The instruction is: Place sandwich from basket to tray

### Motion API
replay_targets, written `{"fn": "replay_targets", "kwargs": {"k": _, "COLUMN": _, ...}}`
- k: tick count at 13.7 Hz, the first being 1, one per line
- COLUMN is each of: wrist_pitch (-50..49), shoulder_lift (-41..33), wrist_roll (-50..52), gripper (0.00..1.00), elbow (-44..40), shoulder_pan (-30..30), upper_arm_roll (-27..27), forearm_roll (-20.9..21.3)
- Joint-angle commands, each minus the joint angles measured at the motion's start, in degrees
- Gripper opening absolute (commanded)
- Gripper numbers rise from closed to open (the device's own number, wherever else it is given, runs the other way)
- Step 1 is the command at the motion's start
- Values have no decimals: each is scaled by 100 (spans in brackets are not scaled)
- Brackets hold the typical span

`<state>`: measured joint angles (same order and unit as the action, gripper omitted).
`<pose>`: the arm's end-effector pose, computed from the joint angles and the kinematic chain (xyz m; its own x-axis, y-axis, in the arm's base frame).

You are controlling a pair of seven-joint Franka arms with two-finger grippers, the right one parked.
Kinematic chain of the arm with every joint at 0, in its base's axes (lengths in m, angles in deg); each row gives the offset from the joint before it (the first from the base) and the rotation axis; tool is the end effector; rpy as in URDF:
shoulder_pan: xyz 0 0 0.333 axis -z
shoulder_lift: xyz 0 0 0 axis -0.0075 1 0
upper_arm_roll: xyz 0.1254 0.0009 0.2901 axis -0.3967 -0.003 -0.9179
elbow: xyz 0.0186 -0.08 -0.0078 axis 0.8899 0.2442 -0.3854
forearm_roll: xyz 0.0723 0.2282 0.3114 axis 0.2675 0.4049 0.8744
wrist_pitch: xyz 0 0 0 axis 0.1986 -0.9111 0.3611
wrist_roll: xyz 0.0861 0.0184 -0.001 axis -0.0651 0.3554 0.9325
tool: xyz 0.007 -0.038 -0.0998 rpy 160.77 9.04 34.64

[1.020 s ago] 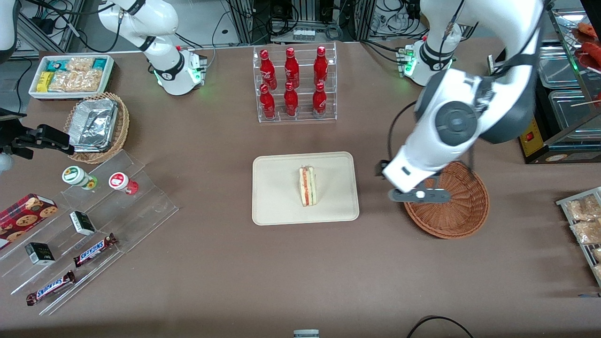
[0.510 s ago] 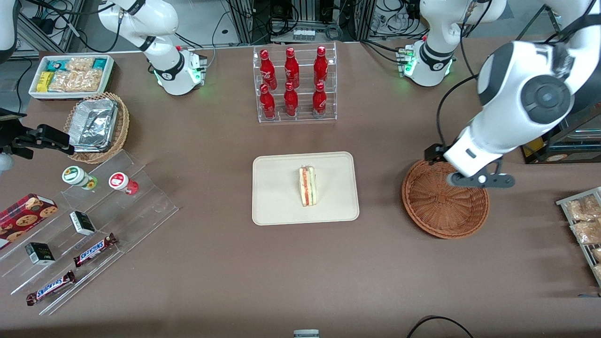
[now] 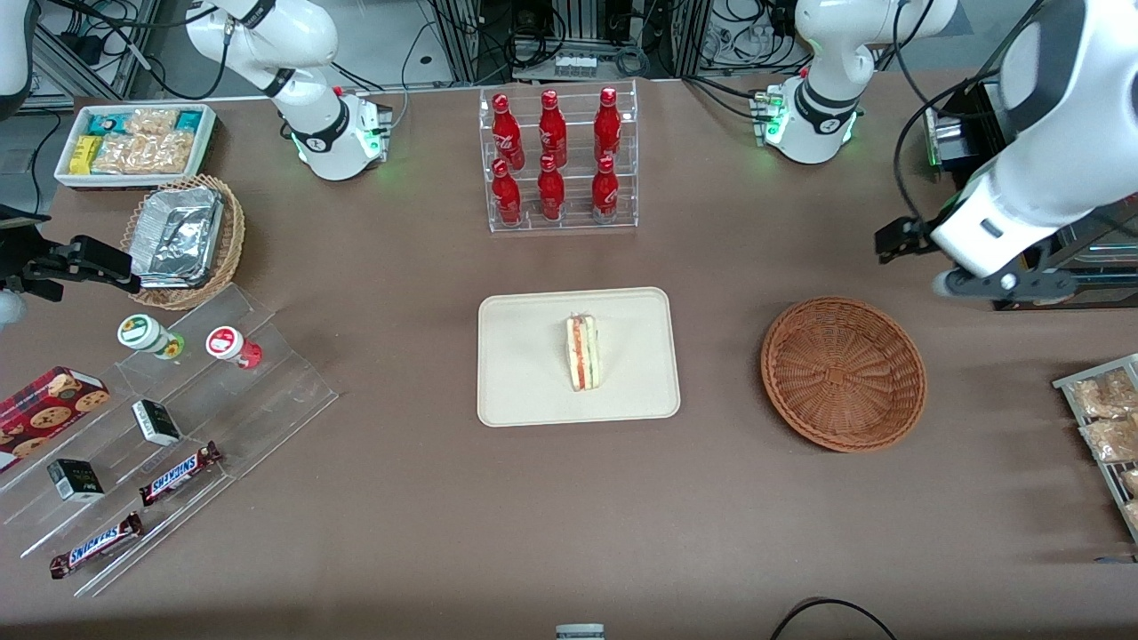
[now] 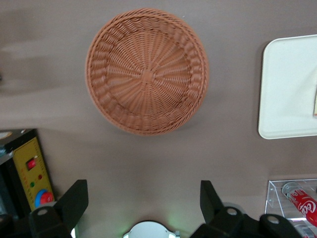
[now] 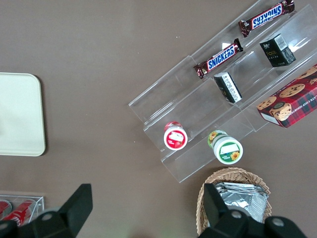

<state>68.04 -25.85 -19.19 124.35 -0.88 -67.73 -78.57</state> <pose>0.5250 -0.0664 0.5643 0.9853 -0.0386 -0.1663 -0.0448 -0.9984 -0.0339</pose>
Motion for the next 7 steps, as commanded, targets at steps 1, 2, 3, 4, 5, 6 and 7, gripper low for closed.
{"fn": "replay_targets", "kwargs": {"k": 1, "wrist_pitch": -374, "shoulder_lift": -323, "wrist_roll": -121, "gripper": 100, "elbow": -61, "shoulder_pan": -282, "upper_arm_roll": 105, "forearm_roll": -51}}
{"fn": "replay_targets", "kwargs": {"k": 2, "wrist_pitch": -611, "shoulder_lift": -323, "wrist_roll": -121, "gripper": 100, "elbow": -236, "shoulder_pan": -308, "upper_arm_roll": 79, "forearm_roll": -43}}
{"fn": "replay_targets", "kwargs": {"k": 3, "wrist_pitch": -726, "shoulder_lift": -323, "wrist_roll": -130, "gripper": 100, "elbow": -316, "shoulder_pan": -317, "upper_arm_roll": 53, "forearm_roll": -25}}
{"fn": "replay_targets", "kwargs": {"k": 4, "wrist_pitch": -815, "shoulder_lift": -323, "wrist_roll": -199, "gripper": 100, "elbow": -404, "shoulder_pan": -430, "upper_arm_roll": 35, "forearm_roll": -34}}
{"fn": "replay_targets", "kwargs": {"k": 5, "wrist_pitch": -850, "shoulder_lift": -323, "wrist_roll": -322, "gripper": 100, "elbow": -440, "shoulder_pan": -475, "upper_arm_roll": 17, "forearm_roll": -43}}
{"fn": "replay_targets", "kwargs": {"k": 6, "wrist_pitch": -859, "shoulder_lift": -323, "wrist_roll": -375, "gripper": 100, "elbow": -449, "shoulder_pan": -467, "upper_arm_roll": -105, "forearm_roll": -43}}
{"fn": "replay_targets", "kwargs": {"k": 7, "wrist_pitch": -868, "shoulder_lift": -323, "wrist_roll": -376, "gripper": 100, "elbow": -449, "shoulder_pan": -467, "upper_arm_roll": -141, "forearm_roll": -43}}
